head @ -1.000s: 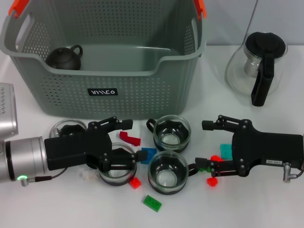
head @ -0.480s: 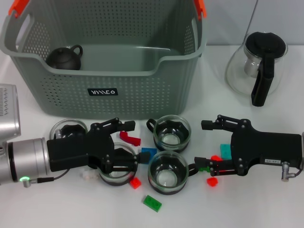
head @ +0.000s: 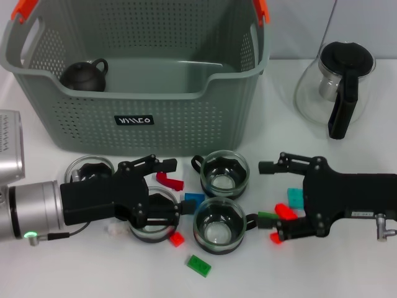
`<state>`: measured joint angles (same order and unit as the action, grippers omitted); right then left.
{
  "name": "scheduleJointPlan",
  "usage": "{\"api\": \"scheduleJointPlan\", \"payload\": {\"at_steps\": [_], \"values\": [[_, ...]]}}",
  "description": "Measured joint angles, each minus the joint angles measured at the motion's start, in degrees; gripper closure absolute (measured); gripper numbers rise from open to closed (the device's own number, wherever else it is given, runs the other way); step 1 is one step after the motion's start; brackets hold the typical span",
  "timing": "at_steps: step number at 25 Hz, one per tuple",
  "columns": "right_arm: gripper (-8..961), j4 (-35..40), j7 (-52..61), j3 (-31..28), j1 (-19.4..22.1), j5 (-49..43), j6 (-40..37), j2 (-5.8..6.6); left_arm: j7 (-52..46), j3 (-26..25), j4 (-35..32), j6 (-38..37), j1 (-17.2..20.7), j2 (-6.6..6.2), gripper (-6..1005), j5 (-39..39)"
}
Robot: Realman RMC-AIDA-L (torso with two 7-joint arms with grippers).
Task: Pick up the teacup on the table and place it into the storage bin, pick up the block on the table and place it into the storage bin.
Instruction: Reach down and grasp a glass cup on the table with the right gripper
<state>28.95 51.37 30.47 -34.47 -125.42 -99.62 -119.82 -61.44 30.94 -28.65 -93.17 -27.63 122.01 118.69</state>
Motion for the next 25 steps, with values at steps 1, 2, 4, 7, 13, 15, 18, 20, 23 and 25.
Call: {"api": "scheduleJointPlan", "payload": {"at_steps": [1,2,4,7,13,15,18,20,23,25], "values": [[12,1.0,0.6,1.3,-0.2,0.0,-0.3,-0.04,0.0,0.0,0.0,0.0,0.1,-0.01,67,0.0],[12,2.0,1.5,2.7,-0.5,0.0,-0.7,-0.05,0.0,0.0,0.0,0.0,0.1,-0.01,68,0.0],[12,4.7,3.9,5.7,-1.0,-0.1,-1.7,-0.07,0.0,0.0,0.0,0.1,0.3,0.02,68,0.0],[13,9.5,8.2,10.6,-1.8,-0.1,-3.5,-0.23,0.0,0.0,0.1,0.1,0.5,0.12,68,0.1],[13,17.8,16.7,20.0,-3.4,-0.2,-3.9,-0.36,0.0,0.0,-0.1,-0.2,1.1,0.08,69,0.1],[13,19.9,18.4,22.9,-3.7,-0.2,-3.7,-0.4,0.0,0.0,-0.2,-0.2,1.3,-0.01,69,0.2],[12,22.3,20.8,27.1,-4.3,-0.2,-2.6,-0.43,0.0,-0.3,-0.3,-0.3,1.5,-0.14,69,0.2],[12,23.6,22.3,30.0,-4.8,-0.2,-1.7,-0.42,0.0,-0.4,-0.2,-0.3,1.6,-0.18,69,0.2],[12,24.9,24.2,34.8,-5.4,0.0,-0.4,-0.52,-0.2,-0.5,-0.2,-0.2,1.6,-0.19,69,0.2],[11,25.9,25.6,38.8,-5.6,0.1,1.3,-0.68,-0.5,-0.5,-0.3,-0.1,1.7,-0.2,70,0.2]]}}
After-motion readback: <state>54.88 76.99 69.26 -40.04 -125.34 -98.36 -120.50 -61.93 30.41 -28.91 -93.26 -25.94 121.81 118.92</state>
